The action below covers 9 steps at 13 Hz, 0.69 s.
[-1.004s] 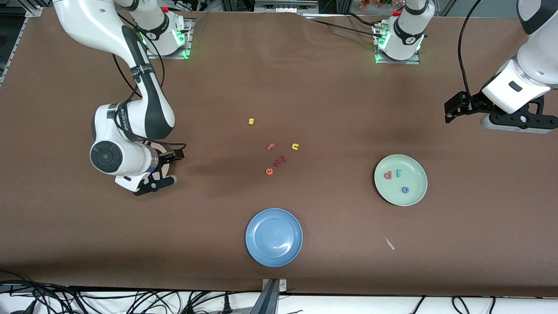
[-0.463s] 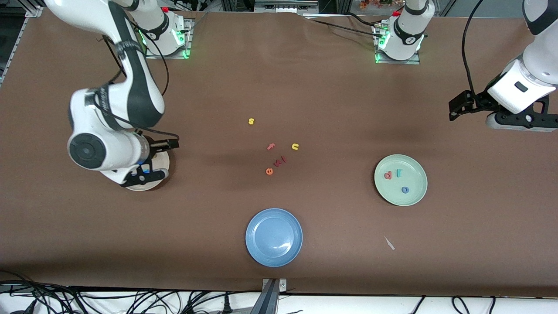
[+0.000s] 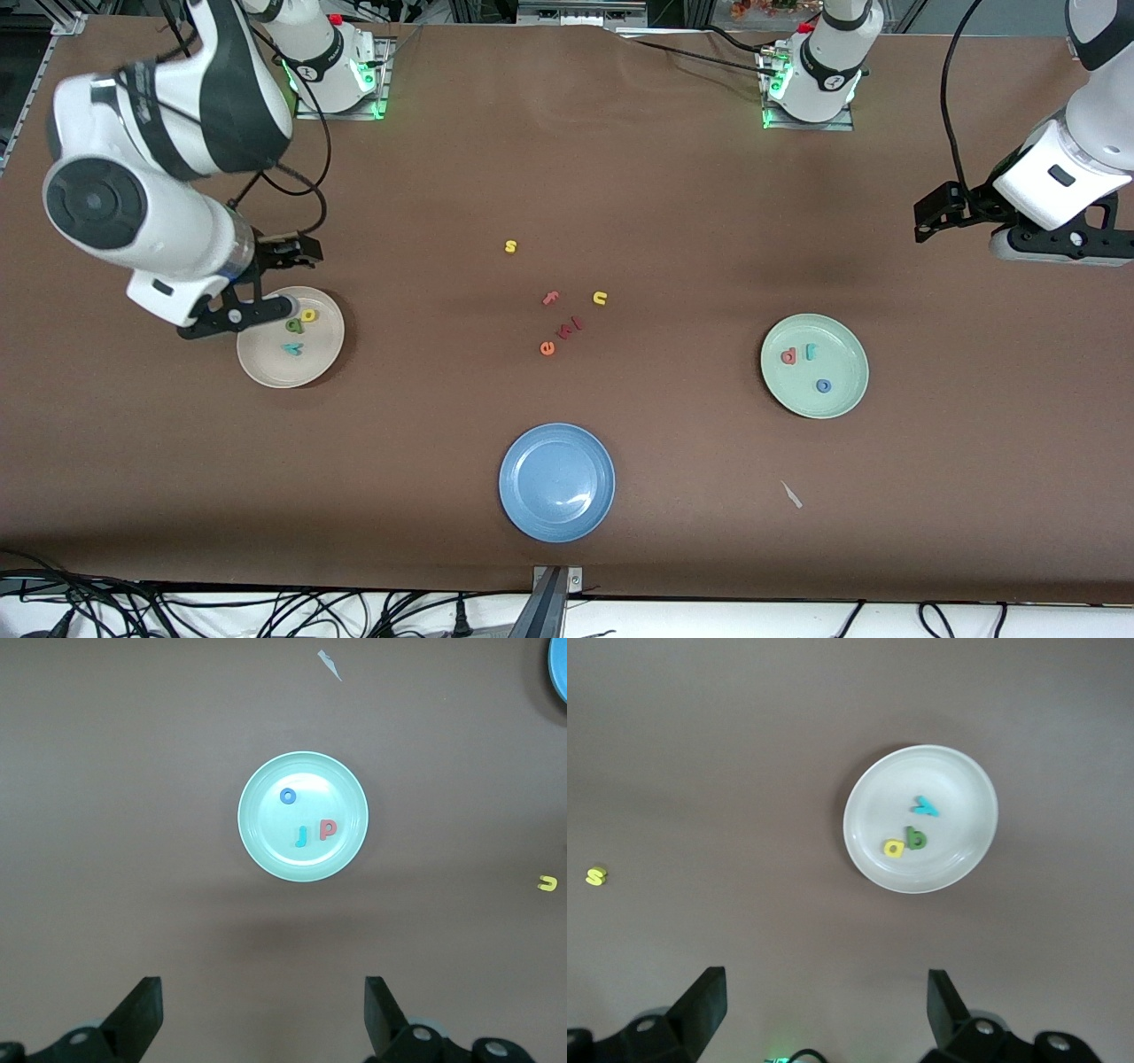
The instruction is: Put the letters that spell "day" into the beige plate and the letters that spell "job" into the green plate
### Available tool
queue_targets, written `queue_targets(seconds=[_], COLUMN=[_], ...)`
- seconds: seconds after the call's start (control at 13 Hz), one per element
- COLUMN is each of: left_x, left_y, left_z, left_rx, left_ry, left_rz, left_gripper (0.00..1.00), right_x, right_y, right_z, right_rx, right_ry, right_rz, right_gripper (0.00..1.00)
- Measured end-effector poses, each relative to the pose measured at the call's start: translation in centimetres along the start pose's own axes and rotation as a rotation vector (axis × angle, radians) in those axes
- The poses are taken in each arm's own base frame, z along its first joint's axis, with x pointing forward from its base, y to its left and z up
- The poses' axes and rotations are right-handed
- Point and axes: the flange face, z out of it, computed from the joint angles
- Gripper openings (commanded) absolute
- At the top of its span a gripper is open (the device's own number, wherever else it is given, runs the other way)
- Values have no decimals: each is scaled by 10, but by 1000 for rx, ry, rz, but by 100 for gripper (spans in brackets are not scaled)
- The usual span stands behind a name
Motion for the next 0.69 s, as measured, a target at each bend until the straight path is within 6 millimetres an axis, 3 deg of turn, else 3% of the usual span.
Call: queue_targets(seconds=[0.23, 0.39, 0.69], left_x=[-1, 0, 0], left_y=[0, 0, 0], left_z=[-1, -2, -4], left_rx=[0, 0, 0], left_ry=[-2, 2, 6], left_rz=[0, 0, 0], left_gripper=[100, 100, 100], right_x=[-29, -48, -65], right_y=[51, 77, 77], right_z=[-44, -59, -68], right_rx=[31, 44, 32], right_ry=[102, 145, 162], right_rz=[82, 124, 110], right_gripper=[100, 100, 100])
